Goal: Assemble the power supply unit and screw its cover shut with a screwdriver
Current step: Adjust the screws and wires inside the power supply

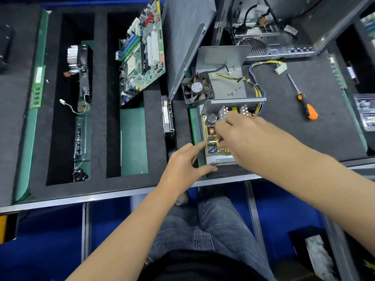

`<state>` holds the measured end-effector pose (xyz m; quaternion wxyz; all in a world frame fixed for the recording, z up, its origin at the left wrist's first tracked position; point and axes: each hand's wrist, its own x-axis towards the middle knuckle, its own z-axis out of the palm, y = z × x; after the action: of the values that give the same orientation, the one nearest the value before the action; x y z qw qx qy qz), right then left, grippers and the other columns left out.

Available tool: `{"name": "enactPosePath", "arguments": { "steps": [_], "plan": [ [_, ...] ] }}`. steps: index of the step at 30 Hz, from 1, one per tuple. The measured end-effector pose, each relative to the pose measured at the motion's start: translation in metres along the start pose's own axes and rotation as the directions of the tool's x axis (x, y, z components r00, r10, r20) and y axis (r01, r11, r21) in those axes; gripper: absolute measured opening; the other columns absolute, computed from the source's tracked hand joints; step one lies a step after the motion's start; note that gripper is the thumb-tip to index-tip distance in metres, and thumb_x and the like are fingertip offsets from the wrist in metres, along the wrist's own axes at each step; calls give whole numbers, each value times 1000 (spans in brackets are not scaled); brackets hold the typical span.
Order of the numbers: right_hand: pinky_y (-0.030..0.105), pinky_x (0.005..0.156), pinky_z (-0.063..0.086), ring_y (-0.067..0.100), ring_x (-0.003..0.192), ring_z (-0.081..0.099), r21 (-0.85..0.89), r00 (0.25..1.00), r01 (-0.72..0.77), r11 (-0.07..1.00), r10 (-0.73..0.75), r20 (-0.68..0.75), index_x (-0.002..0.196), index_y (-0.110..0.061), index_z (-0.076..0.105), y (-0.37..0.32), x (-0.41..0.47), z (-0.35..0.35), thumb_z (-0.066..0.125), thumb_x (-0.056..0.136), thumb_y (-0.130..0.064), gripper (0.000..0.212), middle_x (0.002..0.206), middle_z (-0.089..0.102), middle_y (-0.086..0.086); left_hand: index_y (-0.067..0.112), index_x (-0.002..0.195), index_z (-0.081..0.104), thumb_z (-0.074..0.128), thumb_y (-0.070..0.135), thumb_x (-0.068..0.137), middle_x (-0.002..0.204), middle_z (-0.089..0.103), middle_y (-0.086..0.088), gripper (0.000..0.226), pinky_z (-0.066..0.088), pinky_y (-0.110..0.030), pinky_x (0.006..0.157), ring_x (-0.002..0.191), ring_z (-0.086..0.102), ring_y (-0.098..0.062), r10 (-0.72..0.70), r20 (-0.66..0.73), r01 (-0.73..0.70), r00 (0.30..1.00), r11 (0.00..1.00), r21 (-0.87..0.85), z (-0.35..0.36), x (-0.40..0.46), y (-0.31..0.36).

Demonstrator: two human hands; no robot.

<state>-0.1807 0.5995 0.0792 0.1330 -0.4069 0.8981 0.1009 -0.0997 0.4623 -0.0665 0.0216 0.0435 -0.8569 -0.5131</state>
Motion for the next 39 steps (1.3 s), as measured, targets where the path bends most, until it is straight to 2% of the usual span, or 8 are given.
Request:
{"name": "enactPosePath", "arguments": {
  "steps": [7, 13, 18, 23, 28, 32, 36, 39],
  "plan": [
    [30, 65, 46, 21, 76, 45, 64, 997, 79, 995, -78, -14, 112, -16, 47, -3, -1, 0, 59, 95, -19, 22, 108, 36, 4, 21, 119, 69, 91, 35, 67, 69, 35, 17, 58, 32, -6, 65, 69, 42, 3, 76, -22, -75, 997, 995, 61, -6, 5, 1],
    [33, 63, 42, 32, 86, 62, 21, 997, -59, 998, 60, -42, 99, -18, 42, 3, -5, 3, 52, 102, -35, 19, 95, 49, 1, 19, 116, 72, 92, 30, 68, 71, 40, 20, 53, 34, -5, 66, 71, 45, 7, 59, -6, -58, 998, 998, 35, -4, 5, 2],
    [23, 53, 30, 23, 69, 47, 11, 998, 61, 998, -61, -21, 102, -15, 51, 0, -13, 0, 64, 85, -4, 24, 92, 36, 1, 19, 118, 72, 91, 34, 67, 70, 35, 16, 57, 34, -8, 64, 67, 42, 3, 29, 36, -30, 999, 999, 36, -5, 7, 3],
    [32, 60, 37, 31, 87, 62, -34, 997, -32, 999, 29, -75, 99, -16, 38, -6, -6, -2, 43, 104, -43, 28, 90, 53, 5, 31, 112, 69, 92, 47, 61, 75, 42, 12, 58, 36, -9, 66, 67, 41, -3, -108, 22, 109, 994, 993, -37, -11, -1, -1],
    [31, 72, 47, 21, 77, 47, 23, 995, 98, 995, -97, -35, 106, -16, 50, 1, -7, 2, 53, 95, -13, 11, 99, 39, 0, 27, 111, 71, 56, 27, 82, 83, 58, 9, 33, 38, -20, 65, 73, 46, -10, -432, 167, 444, 886, 691, -571, -12, -10, -4],
    [35, 60, 43, 31, 80, 62, -56, 995, -76, 996, 72, -74, 89, -19, 39, 2, -2, 0, 45, 104, -40, 26, 70, 28, -2, 9, 108, 70, 36, -9, 100, 84, 67, -4, 39, 42, -21, 60, 68, 52, -12, -532, 190, 497, 825, 525, -691, -15, -2, 1],
    [36, 76, 48, 26, 89, 55, 157, 998, 24, 987, -15, -56, 110, -15, 45, 7, -2, 5, 55, 96, -27, 21, 105, 42, 3, 3, 107, 66, 36, -7, 104, 78, 73, -5, 32, 51, -18, 60, 63, 63, -11, -530, 223, 478, 818, 410, -777, -18, 11, 7],
    [36, 74, 51, 27, 93, 60, 69, 1000, 1, 998, 1, -22, 112, -17, 46, 4, 2, 7, 55, 98, -22, 18, 106, 47, 2, 4, 105, 64, 47, 6, 105, 76, 74, -5, 18, 54, -16, 60, 64, 68, -10, -565, 209, 494, 798, 414, -765, -15, 19, 9]
  ]
}}
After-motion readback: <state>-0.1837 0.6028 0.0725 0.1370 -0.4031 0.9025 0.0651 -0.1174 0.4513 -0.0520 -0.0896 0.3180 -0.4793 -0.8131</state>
